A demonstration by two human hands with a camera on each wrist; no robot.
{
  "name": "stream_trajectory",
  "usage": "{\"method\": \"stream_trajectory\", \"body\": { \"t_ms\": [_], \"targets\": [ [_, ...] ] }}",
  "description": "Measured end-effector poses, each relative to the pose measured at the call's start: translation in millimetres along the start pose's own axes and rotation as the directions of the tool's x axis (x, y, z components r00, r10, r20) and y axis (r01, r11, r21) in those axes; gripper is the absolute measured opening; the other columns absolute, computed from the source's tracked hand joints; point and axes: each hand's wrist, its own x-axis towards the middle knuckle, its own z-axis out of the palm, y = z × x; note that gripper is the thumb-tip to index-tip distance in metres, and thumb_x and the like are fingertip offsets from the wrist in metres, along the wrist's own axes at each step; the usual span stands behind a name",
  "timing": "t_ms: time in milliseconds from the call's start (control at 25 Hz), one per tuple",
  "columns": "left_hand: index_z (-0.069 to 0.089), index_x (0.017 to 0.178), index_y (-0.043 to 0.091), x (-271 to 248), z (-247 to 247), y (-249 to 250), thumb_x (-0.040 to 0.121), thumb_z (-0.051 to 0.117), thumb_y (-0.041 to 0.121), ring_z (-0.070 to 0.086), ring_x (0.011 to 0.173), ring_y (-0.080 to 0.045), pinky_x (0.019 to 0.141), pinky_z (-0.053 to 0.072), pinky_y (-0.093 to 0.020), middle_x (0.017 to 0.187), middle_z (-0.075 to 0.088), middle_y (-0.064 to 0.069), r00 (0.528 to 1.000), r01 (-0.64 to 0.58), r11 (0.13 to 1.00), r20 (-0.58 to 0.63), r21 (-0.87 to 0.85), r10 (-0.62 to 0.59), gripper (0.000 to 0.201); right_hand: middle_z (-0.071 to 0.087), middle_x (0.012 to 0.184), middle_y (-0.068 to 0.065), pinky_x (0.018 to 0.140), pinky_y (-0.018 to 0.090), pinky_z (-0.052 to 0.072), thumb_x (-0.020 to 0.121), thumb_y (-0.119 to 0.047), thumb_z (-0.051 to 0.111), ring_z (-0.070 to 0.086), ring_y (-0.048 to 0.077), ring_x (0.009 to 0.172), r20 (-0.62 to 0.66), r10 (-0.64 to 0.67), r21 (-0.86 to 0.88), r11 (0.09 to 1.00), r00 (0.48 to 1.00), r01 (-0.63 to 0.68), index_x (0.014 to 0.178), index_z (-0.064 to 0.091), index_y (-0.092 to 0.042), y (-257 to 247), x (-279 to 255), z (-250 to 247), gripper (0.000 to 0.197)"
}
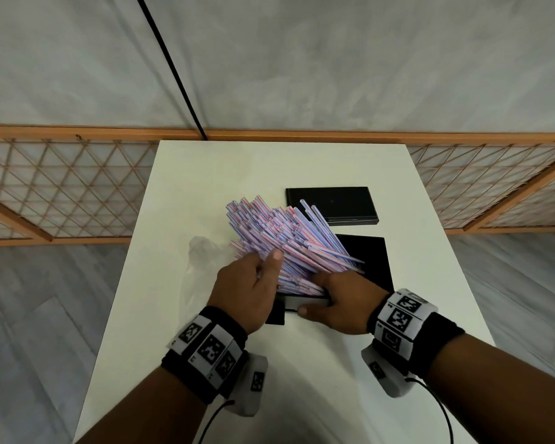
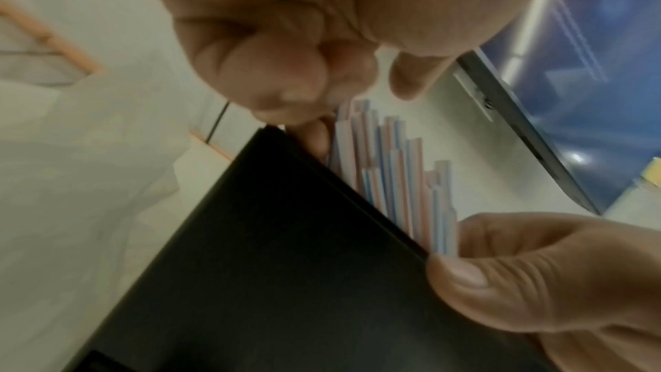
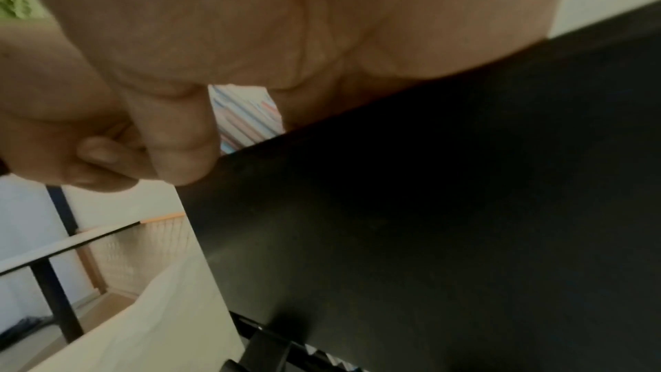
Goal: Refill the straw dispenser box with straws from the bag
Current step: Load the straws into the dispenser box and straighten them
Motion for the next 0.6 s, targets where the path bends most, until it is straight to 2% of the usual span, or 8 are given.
{"method": "stream_trajectory", "body": {
  "t_ms": [80, 160, 240, 280, 360, 440, 600],
  "targets": [
    [0.049, 0.065, 0.011, 2.1, -5.1, -1.8, 0.089, 0.028, 0.066, 0.050, 0.062, -0.006, 0.060, 0.029, -0.030, 0.061, 0.055, 0.001, 0.992, 0.064, 0.998, -0.105, -0.009, -0.064, 0.063, 0.068, 0.099, -0.004, 0.085, 0.026, 0.049, 0.083, -0.065, 0.059, 0.064, 0.019, 0.098, 0.019, 0.010, -0.034, 0.999, 1.000, -0.010, 0.109, 0.063, -0.026, -4.4, 4.2, -2.5, 0.047],
    [0.042, 0.068, 0.013, 8.2, -9.4, -15.6, 0.093, 0.036, 0.064, 0.051, 0.063, -0.017, 0.067, 0.034, -0.033, 0.064, 0.053, -0.002, 0.961, 0.171, 0.979, -0.200, -0.108, -0.189, 0.057, 0.065, 0.086, -0.005, 0.081, 0.028, 0.051, 0.079, -0.074, 0.052, 0.064, 0.019, 0.085, 0.074, 0.048, -0.101, 0.994, 0.996, -0.040, 0.105, 0.062, -0.025, -7.9, 7.7, -6.0, 0.056],
    [0.041, 0.077, 0.019, 14.7, -9.8, -25.7, 0.093, 0.043, 0.067, 0.057, 0.076, -0.030, 0.077, 0.046, -0.039, 0.076, 0.057, -0.005, 0.925, 0.271, 0.920, -0.189, -0.282, -0.330, 0.051, 0.063, 0.077, -0.007, 0.081, 0.029, 0.052, 0.080, -0.072, 0.056, 0.060, 0.015, 0.074, 0.116, 0.065, -0.109, 0.993, 0.991, -0.052, 0.104, 0.063, -0.025, -11.4, 12.0, -7.6, 0.053],
    [0.044, 0.086, 0.020, 16.4, -7.6, -26.8, 0.093, 0.044, 0.067, 0.060, 0.084, -0.030, 0.081, 0.046, -0.040, 0.084, 0.059, -0.005, 0.920, 0.294, 0.893, -0.154, -0.339, -0.361, 0.047, 0.065, 0.082, -0.006, 0.083, 0.030, 0.051, 0.081, -0.069, 0.058, 0.061, 0.015, 0.079, 0.127, 0.056, -0.094, 0.995, 0.990, -0.044, 0.106, 0.064, -0.025, -15.3, 13.9, -8.4, 0.050],
    [0.049, 0.115, 0.014, 17.1, -0.7, -21.3, 0.093, 0.041, 0.063, 0.059, 0.101, -0.028, 0.087, 0.040, -0.033, 0.105, 0.062, -0.007, 0.934, 0.276, 0.866, -0.095, -0.416, -0.344, 0.053, 0.068, 0.103, -0.002, 0.091, 0.033, 0.050, 0.080, -0.069, 0.060, 0.062, 0.018, 0.099, 0.136, 0.033, -0.094, 0.995, 0.990, -0.021, 0.112, 0.065, -0.026, -21.7, 20.5, -7.5, 0.053],
    [0.040, 0.136, 0.010, 15.9, 6.4, -10.1, 0.093, 0.037, 0.066, 0.057, 0.112, -0.024, 0.093, 0.039, -0.031, 0.121, 0.060, -0.007, 0.952, 0.231, 0.850, -0.071, -0.474, -0.299, 0.070, 0.066, 0.114, -0.003, 0.095, 0.035, 0.049, 0.076, -0.073, 0.060, 0.060, 0.019, 0.107, 0.179, 0.048, -0.159, 0.987, 0.983, -0.020, 0.118, 0.064, -0.028, -28.4, 24.5, -10.5, 0.061],
    [0.039, 0.138, 0.016, 19.3, 9.3, -7.0, 0.084, 0.034, 0.080, 0.059, 0.112, -0.027, 0.099, 0.044, -0.038, 0.119, 0.061, -0.005, 0.947, 0.230, 0.830, -0.081, -0.508, -0.312, 0.084, 0.065, 0.119, -0.006, 0.095, 0.031, 0.048, 0.073, -0.063, 0.073, 0.061, 0.018, 0.111, 0.330, 0.095, -0.109, 0.992, 0.939, -0.061, 0.127, 0.058, -0.030, -36.6, 29.5, -32.6, 0.065]
  ]
}}
